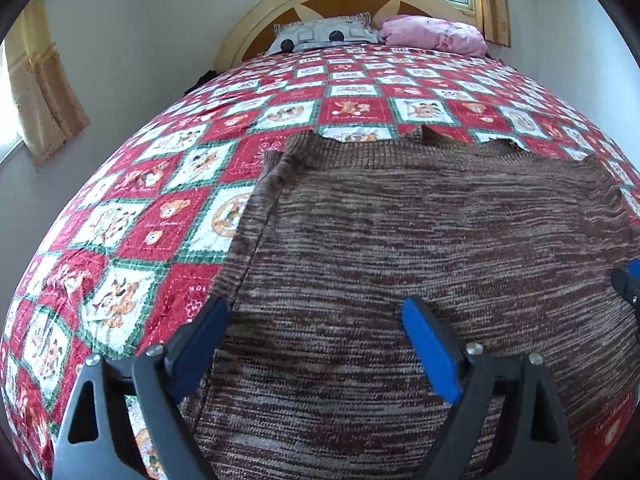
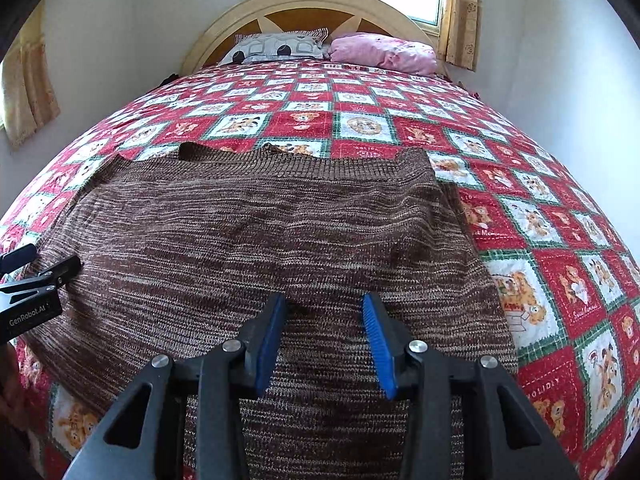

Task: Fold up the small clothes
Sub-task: 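Lay the hem over the collar and open both grippers, then grasp the sweater side edge with the left gripper and lift it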

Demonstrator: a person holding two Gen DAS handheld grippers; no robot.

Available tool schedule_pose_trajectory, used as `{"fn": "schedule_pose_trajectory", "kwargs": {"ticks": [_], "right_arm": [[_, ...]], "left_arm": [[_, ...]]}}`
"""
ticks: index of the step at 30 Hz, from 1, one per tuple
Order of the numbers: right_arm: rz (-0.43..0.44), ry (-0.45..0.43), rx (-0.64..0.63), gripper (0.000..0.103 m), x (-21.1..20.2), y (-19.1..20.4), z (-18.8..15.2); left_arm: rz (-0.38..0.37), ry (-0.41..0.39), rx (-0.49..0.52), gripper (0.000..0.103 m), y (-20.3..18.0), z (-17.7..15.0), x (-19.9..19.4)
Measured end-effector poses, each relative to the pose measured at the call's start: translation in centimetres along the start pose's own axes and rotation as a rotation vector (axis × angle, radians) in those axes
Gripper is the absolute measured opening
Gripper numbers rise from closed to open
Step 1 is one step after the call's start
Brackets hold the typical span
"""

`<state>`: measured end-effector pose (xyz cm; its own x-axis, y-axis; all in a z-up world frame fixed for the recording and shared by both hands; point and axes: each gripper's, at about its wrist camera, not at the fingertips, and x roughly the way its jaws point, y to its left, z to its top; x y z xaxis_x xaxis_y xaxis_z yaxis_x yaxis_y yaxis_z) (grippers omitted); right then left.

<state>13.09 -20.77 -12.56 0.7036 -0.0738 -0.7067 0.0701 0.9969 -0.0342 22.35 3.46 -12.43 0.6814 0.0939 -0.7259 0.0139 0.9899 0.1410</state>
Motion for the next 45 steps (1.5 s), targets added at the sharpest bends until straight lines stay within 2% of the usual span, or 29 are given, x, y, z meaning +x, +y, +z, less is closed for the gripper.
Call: {"fn": "schedule_pose_trajectory", "kwargs": {"ticks": [5, 12, 18, 21, 25, 27, 28, 29, 33, 37, 38, 40, 43, 45], "right_arm": [[-0.001, 0.000, 0.000, 0.043, 0.0, 0.0, 0.1], [-0.002, -0.001, -0.001, 0.043, 0.0, 0.0, 0.1], [0.000, -0.001, 0.001, 0.043, 0.0, -0.1, 0.1], [-0.001, -0.001, 0.000, 0.043, 0.0, -0.1, 0.1], [-0.001, -0.001, 0.000, 0.044, 0.0, -0.1, 0.1], [-0.001, -0.002, 0.000, 0.044, 0.0, -0.1, 0.0], [-0.001, -0.002, -0.001, 0.044, 0.0, -0.1, 0.1], [-0.001, -0.002, -0.001, 0.044, 0.0, -0.1, 0.0], [-0.001, -0.002, -0.001, 0.044, 0.0, -0.1, 0.0], [-0.002, -0.003, -0.002, 0.044, 0.0, -0.1, 0.0], [-0.002, -0.002, -0.002, 0.044, 0.0, -0.1, 0.0], [-0.004, -0.002, -0.004, 0.044, 0.0, -0.2, 0.1], [-0.003, -0.002, -0.002, 0.044, -0.1, -0.3, 0.2], [-0.005, -0.002, -0.004, 0.044, -0.1, -0.2, 0.2]], "left_arm": [[0.001, 0.002, -0.005, 0.094, 0.0, -0.1, 0.1], [0.018, 0.017, -0.026, 0.103, 0.3, -0.1, 0.3], [-0.006, 0.031, -0.049, 0.103, 1.0, -0.1, -0.3], [-0.072, 0.043, -0.148, 0.103, 3.4, -1.1, -1.8], [-0.149, 0.067, -0.354, 0.103, 8.7, -4.0, -3.0], [-0.208, 0.072, -0.459, 0.099, 11.2, -5.6, -3.2], [-0.230, 0.063, -0.487, 0.094, 11.8, -5.9, -3.3], [-0.243, 0.050, -0.502, 0.093, 12.1, -6.1, -3.5], [-0.266, 0.056, -0.473, 0.093, 10.6, -5.7, -3.0], [-0.218, 0.046, -0.407, 0.093, 8.4, -5.5, -2.7], [-0.255, 0.045, -0.402, 0.092, 8.3, -5.3, -2.8], [-0.332, 0.051, -0.412, 0.082, 7.8, -4.8, -2.6], [-0.359, 0.049, -0.436, 0.073, 7.4, -4.0, -2.1], [-0.392, 0.051, -0.478, 0.073, 7.9, -3.7, -1.6]]}}
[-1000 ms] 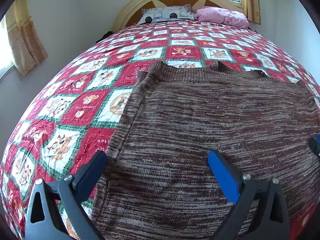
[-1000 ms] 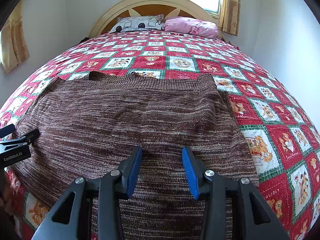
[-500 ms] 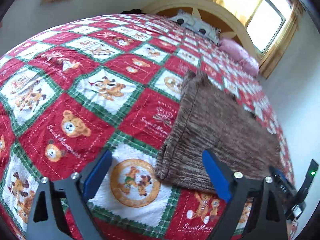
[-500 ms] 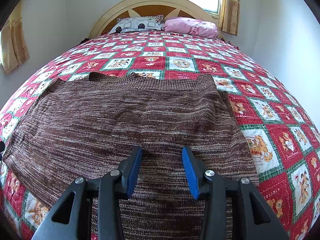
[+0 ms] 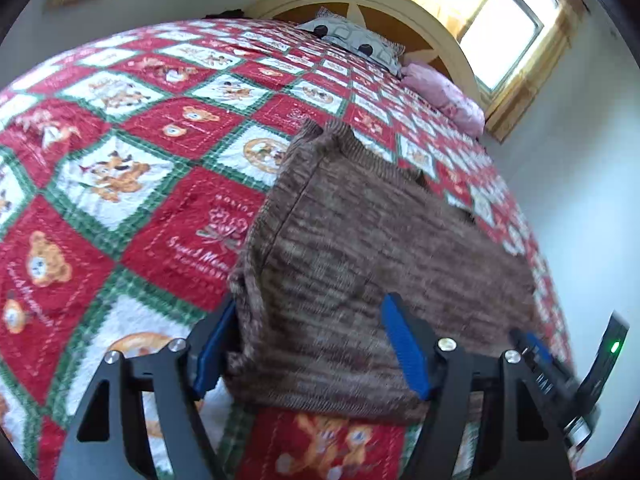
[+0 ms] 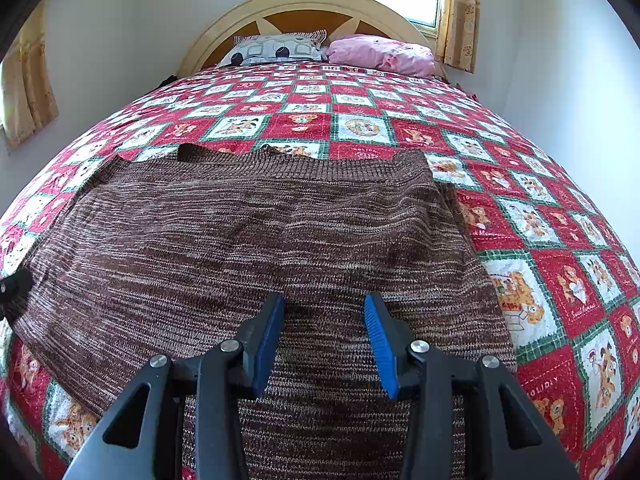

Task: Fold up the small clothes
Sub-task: 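Grasp the sweater side edge with the left gripper and lift it, then fold the held side across the sweater with the left gripper and release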

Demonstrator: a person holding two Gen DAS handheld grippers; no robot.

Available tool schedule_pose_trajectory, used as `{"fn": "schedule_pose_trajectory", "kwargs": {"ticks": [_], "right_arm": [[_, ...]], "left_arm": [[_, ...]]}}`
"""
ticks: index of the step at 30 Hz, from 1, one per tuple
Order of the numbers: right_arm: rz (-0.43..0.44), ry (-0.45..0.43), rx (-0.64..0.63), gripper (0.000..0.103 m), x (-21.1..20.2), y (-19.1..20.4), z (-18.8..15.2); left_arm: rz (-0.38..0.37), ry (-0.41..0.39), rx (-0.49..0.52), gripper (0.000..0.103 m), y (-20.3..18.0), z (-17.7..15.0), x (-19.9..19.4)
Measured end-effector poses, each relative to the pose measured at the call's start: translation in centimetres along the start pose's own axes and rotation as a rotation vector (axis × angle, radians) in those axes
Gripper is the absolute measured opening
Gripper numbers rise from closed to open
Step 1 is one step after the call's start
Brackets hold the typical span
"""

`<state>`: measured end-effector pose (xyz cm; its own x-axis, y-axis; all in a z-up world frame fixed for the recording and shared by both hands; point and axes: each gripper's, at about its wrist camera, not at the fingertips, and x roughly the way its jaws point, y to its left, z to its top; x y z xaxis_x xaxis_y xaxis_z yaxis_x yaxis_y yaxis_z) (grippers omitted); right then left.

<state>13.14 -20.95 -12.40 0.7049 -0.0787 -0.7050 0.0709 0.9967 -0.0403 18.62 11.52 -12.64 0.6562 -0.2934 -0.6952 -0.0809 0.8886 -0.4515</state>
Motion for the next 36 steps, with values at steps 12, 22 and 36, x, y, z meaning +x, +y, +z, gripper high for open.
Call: {"fn": "schedule_pose_trajectory", "kwargs": {"ticks": [12, 22, 36], "right_arm": [[0.000, -0.001, 0.000, 0.044, 0.0, 0.0, -0.1], [0.111, -0.096, -0.112, 0.044, -3.2, 6.0, 3.9], [0.466, 0.179, -0.110, 0.074, 5.5, 19.7, 11.7]], "left_arm": [[-0.122, 0.020, -0.135, 0.013, 1.1, 1.3, 1.9], [-0.083, -0.014, -0.109, 0.020, 1.4, 0.6, 1.5], [-0.139, -0.047, -0.151, 0.022, 2.5, 0.2, 1.6]]}}
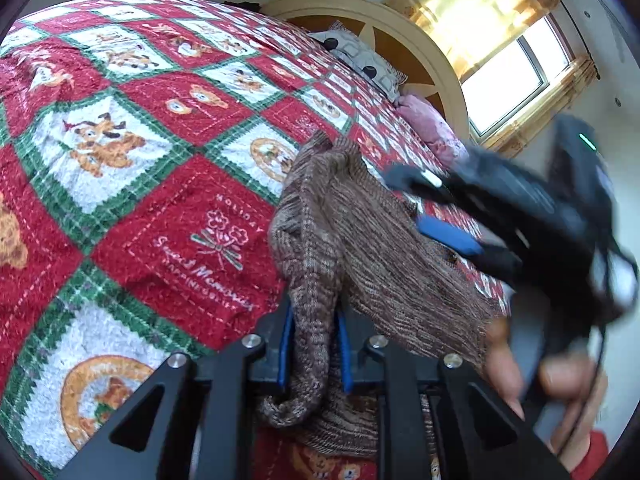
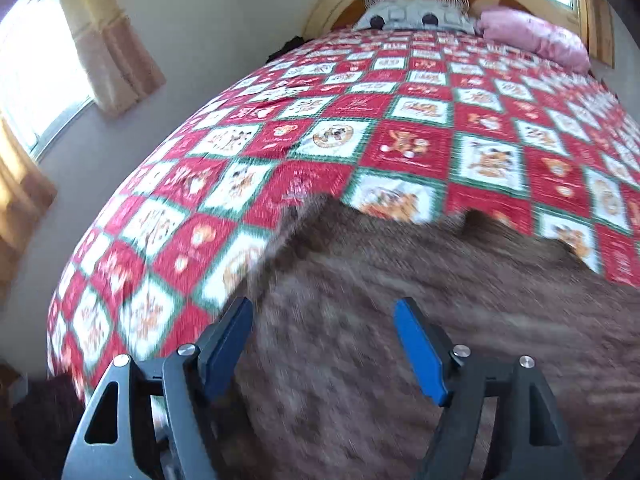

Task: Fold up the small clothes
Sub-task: 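Fold the held side across the sweater with the left gripper and release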

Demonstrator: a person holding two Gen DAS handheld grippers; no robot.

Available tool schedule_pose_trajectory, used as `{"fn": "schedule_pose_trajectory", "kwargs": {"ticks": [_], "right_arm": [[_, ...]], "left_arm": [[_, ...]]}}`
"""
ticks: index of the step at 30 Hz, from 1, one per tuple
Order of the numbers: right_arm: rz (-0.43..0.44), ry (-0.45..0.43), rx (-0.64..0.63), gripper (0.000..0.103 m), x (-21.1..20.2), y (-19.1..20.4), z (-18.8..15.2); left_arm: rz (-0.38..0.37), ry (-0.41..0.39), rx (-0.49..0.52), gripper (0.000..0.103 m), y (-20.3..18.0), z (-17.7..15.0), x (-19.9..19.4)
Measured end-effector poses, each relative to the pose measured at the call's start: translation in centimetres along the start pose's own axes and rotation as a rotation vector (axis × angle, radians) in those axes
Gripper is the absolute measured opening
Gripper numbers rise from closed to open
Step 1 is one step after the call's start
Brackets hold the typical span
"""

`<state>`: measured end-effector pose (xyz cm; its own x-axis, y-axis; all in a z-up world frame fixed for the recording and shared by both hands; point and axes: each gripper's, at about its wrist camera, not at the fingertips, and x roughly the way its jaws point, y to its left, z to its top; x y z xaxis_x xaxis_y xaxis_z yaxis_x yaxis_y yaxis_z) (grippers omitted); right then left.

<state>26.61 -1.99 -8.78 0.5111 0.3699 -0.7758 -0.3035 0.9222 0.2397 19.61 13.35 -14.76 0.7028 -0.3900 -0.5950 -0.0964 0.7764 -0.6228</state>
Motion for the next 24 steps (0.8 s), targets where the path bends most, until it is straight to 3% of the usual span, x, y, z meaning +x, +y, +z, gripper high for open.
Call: {"fn": "schedule_pose_trajectory", "kwargs": {"ticks": [4, 6, 9, 12, 14, 16, 19, 24], "right_arm": [[0.042, 0.137, -0.007, 0.074, 5.5, 2.6, 1.9], [-0.030, 0.117, -0.091, 0.074, 6.4, 4.3, 2.1], [-0.100, 0.125, -0.180, 0.085, 7.8, 6.2, 2.3], [-0.184, 0.131, -0.274, 0.084, 8.9, 7.3, 1.9], [-0.190, 0.115, -0.295, 0.074, 8.5, 7.2, 1.5], [-0.201, 0.098, -0.267, 0.047, 7.6, 6.0, 1.8], [-0.127, 0.099, -0.187, 0.023, 6.4, 3.7, 2.3], [0.014, 0.075, -0.023, 0.016, 4.2, 1.0, 3.0]], "left_arm": [[-0.010, -0.006, -0.009, 0.022, 0.3, -0.2, -0.3], [-0.005, -0.009, -0.004, 0.022, 0.2, -0.2, -0.3], [0.003, -0.009, 0.000, 0.022, 0.1, -0.3, -0.3], [-0.001, -0.009, -0.001, 0.021, 0.1, -0.3, -0.3], [-0.003, -0.007, 0.002, 0.020, 0.1, -0.3, -0.4], [-0.001, -0.004, 0.012, 0.018, -0.1, -0.2, -0.3], [0.014, 0.001, 0.049, 0.016, -1.0, -0.3, -0.3], [0.018, -0.015, 0.149, 0.013, -3.5, -0.3, -1.5]]}}
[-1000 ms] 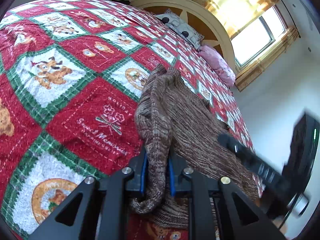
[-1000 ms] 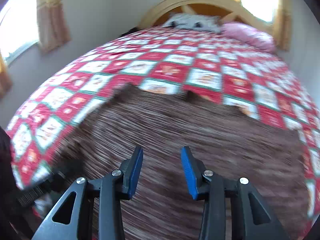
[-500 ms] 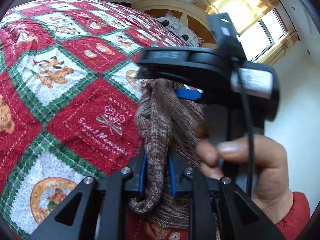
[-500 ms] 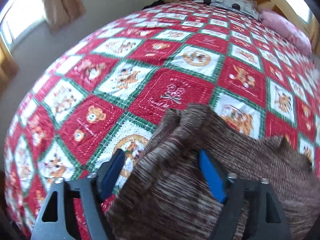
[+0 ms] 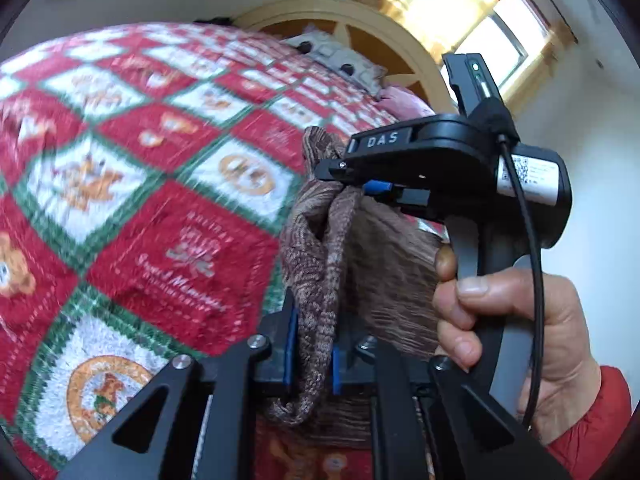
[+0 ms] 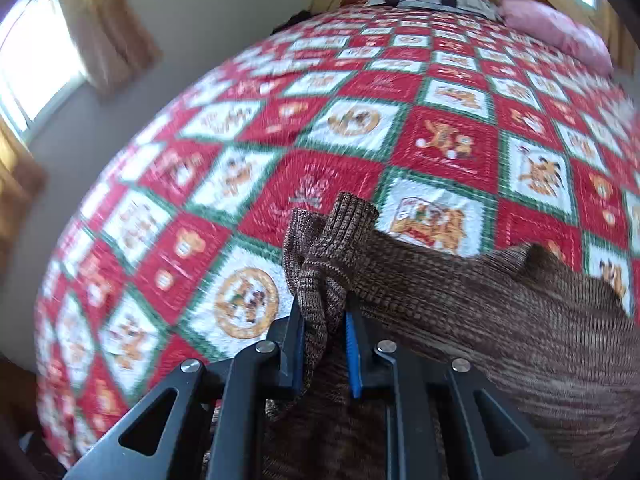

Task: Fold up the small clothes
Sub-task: 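Fold the held side across the sweater with the left gripper and release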

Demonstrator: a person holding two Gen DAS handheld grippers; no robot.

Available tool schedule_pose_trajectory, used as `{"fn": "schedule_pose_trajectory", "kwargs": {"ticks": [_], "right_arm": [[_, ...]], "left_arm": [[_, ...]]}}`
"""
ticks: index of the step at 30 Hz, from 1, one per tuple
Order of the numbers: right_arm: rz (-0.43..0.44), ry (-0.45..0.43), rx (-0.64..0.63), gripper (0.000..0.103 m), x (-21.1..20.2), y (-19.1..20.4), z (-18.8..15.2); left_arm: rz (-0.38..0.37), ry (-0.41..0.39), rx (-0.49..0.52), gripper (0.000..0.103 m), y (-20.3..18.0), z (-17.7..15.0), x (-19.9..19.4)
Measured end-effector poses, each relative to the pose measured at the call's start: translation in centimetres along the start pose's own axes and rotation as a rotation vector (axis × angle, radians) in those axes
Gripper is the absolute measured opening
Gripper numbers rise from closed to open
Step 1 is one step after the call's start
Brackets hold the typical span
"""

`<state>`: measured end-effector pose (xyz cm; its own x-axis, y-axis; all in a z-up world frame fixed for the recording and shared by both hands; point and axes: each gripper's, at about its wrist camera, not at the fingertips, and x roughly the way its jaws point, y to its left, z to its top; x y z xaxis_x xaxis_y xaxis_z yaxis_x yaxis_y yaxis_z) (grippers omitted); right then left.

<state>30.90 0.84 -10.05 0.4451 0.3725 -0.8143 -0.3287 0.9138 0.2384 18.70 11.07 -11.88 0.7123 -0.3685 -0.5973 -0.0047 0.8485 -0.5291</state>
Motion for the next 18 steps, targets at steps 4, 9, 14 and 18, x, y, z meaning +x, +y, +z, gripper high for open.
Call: {"fn": "schedule_pose_trajectory", "kwargs": {"ticks": [4, 9, 14, 18], "right_arm": [[0.052, -0.047, 0.049, 0.016, -3.8, -2.5, 0.1], [0.033, -0.075, 0.070, 0.014, -8.4, -7.2, -0.3], [-0.015, -0.100, 0.096, 0.013, -13.3, -13.5, -1.9], [-0.068, -0.113, 0.104, 0.013, -16.4, -17.9, -3.8]], "left_arm": [[-0.050, -0.006, 0.096, 0.013, -4.0, 0.4, -0.8], [-0.127, 0.002, 0.245, 0.013, -10.0, -0.1, -0.6], [-0.205, 0.048, 0.344, 0.013, -15.4, -2.0, 1.1], [-0.255, 0.096, 0.413, 0.013, -19.4, -4.0, 2.7]]}}
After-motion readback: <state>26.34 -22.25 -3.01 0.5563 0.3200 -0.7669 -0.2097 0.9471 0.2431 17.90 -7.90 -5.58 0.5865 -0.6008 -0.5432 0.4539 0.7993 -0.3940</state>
